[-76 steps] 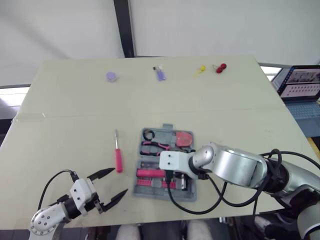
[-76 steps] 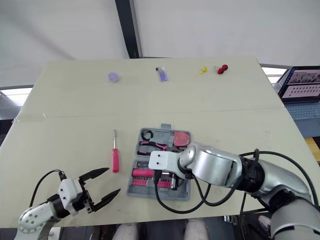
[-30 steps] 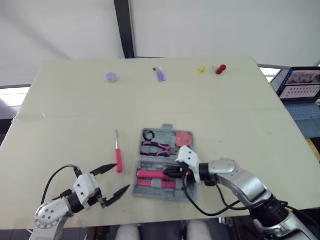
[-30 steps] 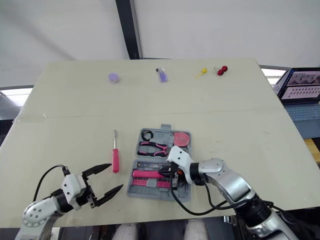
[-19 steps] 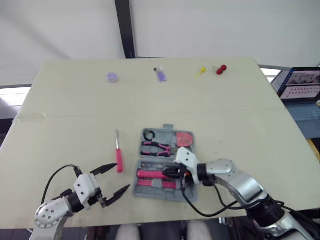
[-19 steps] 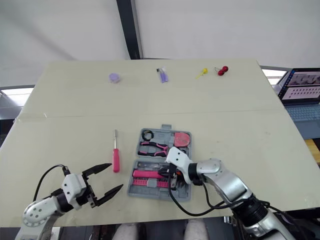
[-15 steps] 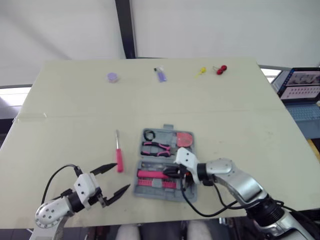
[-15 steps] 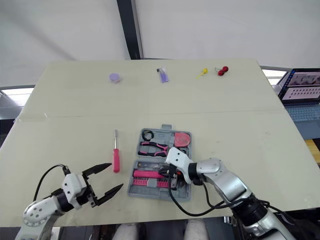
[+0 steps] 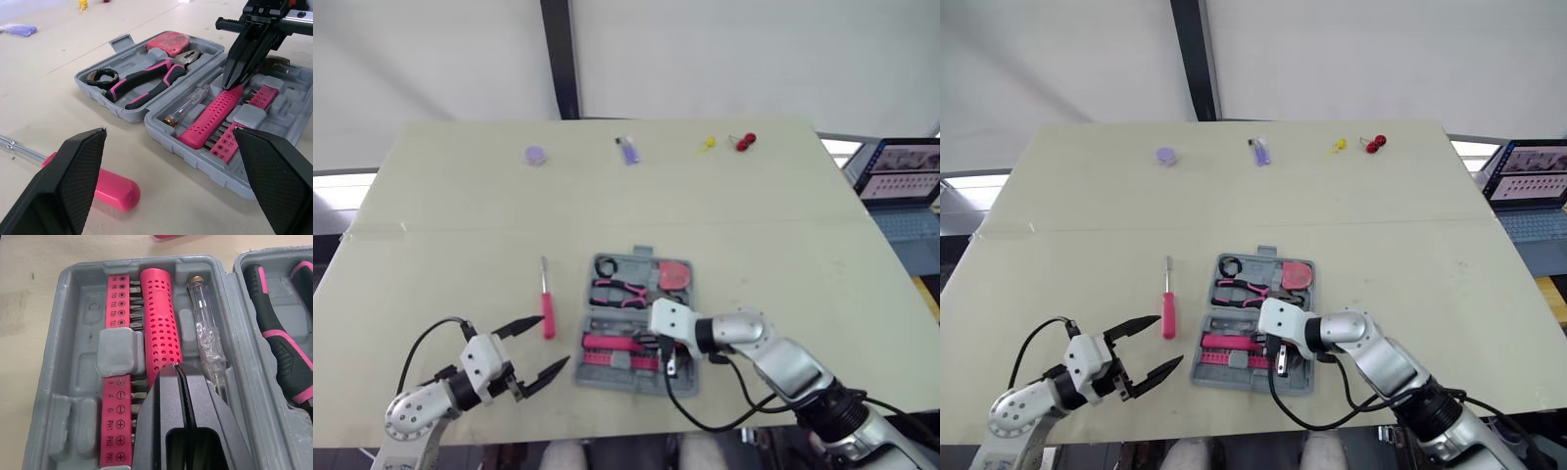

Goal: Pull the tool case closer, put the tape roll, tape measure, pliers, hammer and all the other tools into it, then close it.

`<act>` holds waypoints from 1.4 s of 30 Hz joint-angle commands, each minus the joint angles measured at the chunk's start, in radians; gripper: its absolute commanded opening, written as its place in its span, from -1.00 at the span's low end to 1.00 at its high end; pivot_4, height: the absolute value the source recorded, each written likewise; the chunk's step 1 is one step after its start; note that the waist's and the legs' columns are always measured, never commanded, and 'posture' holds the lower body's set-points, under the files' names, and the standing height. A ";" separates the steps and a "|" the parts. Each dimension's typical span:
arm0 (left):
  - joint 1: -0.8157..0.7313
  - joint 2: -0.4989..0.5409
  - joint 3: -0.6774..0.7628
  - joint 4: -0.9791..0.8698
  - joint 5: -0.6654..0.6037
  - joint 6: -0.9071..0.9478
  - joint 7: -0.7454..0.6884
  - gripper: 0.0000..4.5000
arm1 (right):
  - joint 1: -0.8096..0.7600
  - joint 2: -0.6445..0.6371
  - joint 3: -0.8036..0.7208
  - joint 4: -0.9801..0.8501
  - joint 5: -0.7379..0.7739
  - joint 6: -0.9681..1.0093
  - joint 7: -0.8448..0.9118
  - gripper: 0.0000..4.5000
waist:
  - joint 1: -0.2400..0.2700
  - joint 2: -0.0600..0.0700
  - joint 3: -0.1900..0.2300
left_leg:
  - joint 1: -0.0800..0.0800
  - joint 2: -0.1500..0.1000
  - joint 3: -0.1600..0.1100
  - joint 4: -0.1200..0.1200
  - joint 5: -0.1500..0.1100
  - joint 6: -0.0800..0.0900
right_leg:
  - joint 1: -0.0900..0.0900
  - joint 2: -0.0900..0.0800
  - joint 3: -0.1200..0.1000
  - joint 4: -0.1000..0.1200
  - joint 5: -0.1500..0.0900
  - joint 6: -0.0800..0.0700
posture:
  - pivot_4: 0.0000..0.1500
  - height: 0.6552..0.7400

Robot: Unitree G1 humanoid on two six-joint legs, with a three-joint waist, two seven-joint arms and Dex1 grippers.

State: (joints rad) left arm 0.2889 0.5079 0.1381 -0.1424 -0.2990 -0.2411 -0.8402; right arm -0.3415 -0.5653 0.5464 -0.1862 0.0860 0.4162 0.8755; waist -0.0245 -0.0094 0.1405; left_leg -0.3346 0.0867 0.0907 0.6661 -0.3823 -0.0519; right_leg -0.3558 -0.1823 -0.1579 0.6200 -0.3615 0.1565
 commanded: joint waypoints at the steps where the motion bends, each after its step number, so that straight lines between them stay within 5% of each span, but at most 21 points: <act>1: -0.021 0.008 -0.007 -0.002 0.007 -0.005 0.003 1.00 | 0.040 -0.011 0.061 0.139 -0.081 0.043 0.006 -0.98 | 0.000 0.000 -0.002 | 0.000 0.000 0.000 0.000 0.000 0.000 | 0.000 0.000 0.000 0.000 0.000 0.000 | 1.00 1.00; 10: -0.061 0.002 -0.011 0.022 0.018 -0.013 0.007 1.00 | 0.027 -0.019 0.106 0.235 -0.207 -0.084 0.013 -0.98 | -0.001 0.000 -0.016 | 0.001 0.000 0.000 -0.001 0.000 0.000 | 0.001 0.000 -0.001 0.000 0.000 0.000 | 1.00 1.00; 24: -0.065 0.009 -0.007 0.030 0.013 -0.014 -0.004 1.00 | 0.005 0.061 -0.140 0.113 0.054 -0.050 0.088 -0.98 | 0.000 0.006 -0.014 | 0.000 0.000 0.000 -0.001 0.000 0.000 | 0.000 0.000 -0.001 -0.001 0.000 0.000 | 1.00 1.00; 42: -0.069 0.012 -0.013 0.032 0.014 -0.010 -0.010 1.00 | 0.028 0.065 -0.118 0.038 0.099 0.066 0.119 -0.98 | -0.003 0.010 -0.002 | -0.001 0.000 0.001 -0.001 0.000 0.000 | -0.001 0.000 -0.001 -0.001 0.000 0.000 | 1.00 1.00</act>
State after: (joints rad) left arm 0.2116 0.5115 0.1261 -0.0998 -0.2785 -0.2415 -0.8450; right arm -0.3302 -0.5014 0.4154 -0.1175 0.1798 0.4816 0.9778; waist -0.0273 0.0003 0.1387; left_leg -0.3356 0.0867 0.0914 0.6651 -0.3823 -0.0518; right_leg -0.3572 -0.1822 -0.1586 0.6191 -0.3615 0.1565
